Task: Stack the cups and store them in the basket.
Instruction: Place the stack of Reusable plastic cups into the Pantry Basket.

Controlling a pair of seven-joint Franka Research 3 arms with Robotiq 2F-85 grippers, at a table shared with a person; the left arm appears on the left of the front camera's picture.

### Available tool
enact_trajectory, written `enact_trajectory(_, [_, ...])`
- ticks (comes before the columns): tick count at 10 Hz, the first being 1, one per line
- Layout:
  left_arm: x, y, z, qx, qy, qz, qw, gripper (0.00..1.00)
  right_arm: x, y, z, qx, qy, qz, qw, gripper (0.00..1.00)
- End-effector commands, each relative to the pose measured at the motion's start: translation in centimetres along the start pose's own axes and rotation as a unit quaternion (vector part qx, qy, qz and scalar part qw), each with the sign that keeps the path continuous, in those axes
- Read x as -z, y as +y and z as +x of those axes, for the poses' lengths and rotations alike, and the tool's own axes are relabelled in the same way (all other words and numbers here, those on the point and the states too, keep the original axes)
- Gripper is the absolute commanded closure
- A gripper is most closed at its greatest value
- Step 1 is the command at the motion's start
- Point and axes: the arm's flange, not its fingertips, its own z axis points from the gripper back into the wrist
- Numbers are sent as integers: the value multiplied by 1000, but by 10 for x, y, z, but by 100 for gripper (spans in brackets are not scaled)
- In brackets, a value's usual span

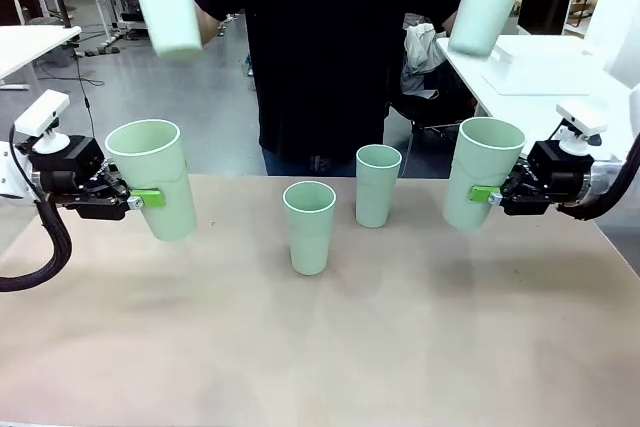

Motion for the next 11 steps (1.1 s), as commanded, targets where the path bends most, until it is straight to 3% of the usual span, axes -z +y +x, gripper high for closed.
enact_trajectory(1, [0, 0, 6, 0, -3, -1, 1000, 13, 2, 0, 2, -2, 1, 2, 1000, 15])
enact_trajectory(11, [0, 0, 6, 0, -3, -1, 1000, 13, 2, 0, 2, -2, 1, 2, 1000, 15])
